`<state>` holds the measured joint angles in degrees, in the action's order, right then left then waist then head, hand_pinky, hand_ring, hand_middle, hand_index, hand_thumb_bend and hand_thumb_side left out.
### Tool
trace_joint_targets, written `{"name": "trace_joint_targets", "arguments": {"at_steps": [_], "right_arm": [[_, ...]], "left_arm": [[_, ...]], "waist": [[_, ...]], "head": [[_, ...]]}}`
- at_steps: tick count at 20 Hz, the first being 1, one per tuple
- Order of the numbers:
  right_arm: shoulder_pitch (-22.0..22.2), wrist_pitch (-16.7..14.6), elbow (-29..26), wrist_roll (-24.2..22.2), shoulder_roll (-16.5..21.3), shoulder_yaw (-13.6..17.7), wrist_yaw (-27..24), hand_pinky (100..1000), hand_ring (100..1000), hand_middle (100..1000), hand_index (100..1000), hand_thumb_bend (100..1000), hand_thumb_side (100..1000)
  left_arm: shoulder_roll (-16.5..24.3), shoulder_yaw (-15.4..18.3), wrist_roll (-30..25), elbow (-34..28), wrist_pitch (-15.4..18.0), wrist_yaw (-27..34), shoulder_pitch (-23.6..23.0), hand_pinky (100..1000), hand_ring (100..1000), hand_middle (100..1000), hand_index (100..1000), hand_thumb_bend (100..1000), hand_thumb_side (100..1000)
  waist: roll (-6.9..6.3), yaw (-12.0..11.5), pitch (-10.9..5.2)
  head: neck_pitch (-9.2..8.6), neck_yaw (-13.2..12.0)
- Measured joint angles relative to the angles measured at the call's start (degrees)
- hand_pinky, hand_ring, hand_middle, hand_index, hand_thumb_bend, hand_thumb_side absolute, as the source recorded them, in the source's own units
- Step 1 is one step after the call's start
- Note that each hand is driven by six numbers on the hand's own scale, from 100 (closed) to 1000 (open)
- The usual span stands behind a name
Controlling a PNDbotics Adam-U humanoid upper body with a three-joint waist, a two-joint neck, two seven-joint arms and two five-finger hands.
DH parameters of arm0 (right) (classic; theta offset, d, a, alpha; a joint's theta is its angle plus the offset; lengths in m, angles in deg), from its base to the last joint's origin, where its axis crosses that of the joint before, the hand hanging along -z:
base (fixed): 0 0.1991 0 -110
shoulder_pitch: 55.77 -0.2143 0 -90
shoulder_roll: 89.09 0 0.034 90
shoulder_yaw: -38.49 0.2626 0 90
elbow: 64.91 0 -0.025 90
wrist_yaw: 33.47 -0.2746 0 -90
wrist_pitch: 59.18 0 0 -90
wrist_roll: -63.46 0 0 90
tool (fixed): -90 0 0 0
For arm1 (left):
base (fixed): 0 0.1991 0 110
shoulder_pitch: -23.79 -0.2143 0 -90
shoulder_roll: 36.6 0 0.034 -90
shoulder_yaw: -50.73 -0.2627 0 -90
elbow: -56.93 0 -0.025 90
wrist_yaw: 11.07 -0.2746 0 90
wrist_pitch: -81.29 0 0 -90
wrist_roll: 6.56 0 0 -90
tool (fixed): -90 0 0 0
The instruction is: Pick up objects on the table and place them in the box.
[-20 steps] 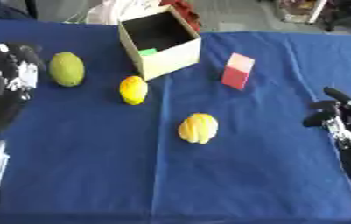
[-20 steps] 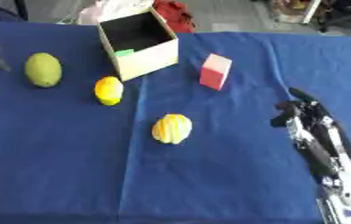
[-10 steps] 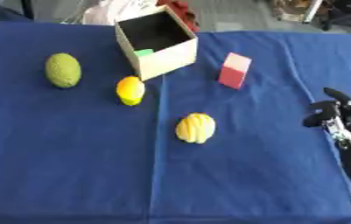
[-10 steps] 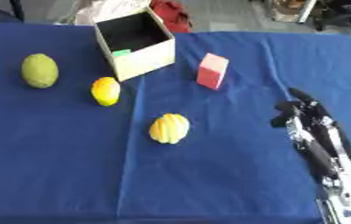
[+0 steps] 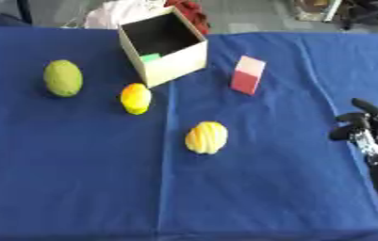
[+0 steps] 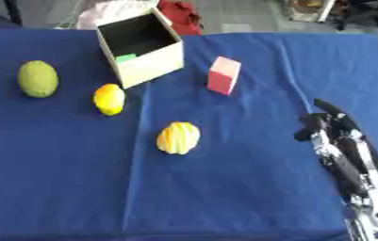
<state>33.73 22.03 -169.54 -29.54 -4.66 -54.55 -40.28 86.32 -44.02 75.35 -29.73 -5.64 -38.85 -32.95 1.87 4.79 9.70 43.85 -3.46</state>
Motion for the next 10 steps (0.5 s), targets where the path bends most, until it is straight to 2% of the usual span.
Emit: {"name": "trace_joint_targets", "arguments": {"at_steps": [4, 7, 10], "right_arm": [[0.02, 0.0, 0.07, -0.29, 0.12, -0.24, -0.02, 604, 562, 632, 882, 100, 475], [0.03, 0.01, 0.08, -0.36, 0.21, -0.35, -0.05, 604, 562, 631, 881, 100, 475], [0.03, -0.04, 0.08, -0.59, 0.22, -0.55, -0.09, 604, 562, 630, 879, 100, 472]], "left_arm": [[-1.35, -3.31, -5.68, 12.08, 4.13, -9.99, 4.65, 826, 743, 742, 866, 100, 239], [-4.11, -4.14, -10.15, 19.66, 6.58, -15.47, 7.59, 830, 757, 759, 876, 100, 315], [-6.73, -4.23, -13.41, 24.34, 8.64, -18.58, 9.27, 838, 773, 781, 888, 132, 357]], "waist": [[0.0, 0.44, -0.18], [0.0, 0.81, -0.21], [0.0, 1.05, -0.32]], "head": [[0.0, -0.15], [0.0, -0.26], [0.01, -0.37]]}}
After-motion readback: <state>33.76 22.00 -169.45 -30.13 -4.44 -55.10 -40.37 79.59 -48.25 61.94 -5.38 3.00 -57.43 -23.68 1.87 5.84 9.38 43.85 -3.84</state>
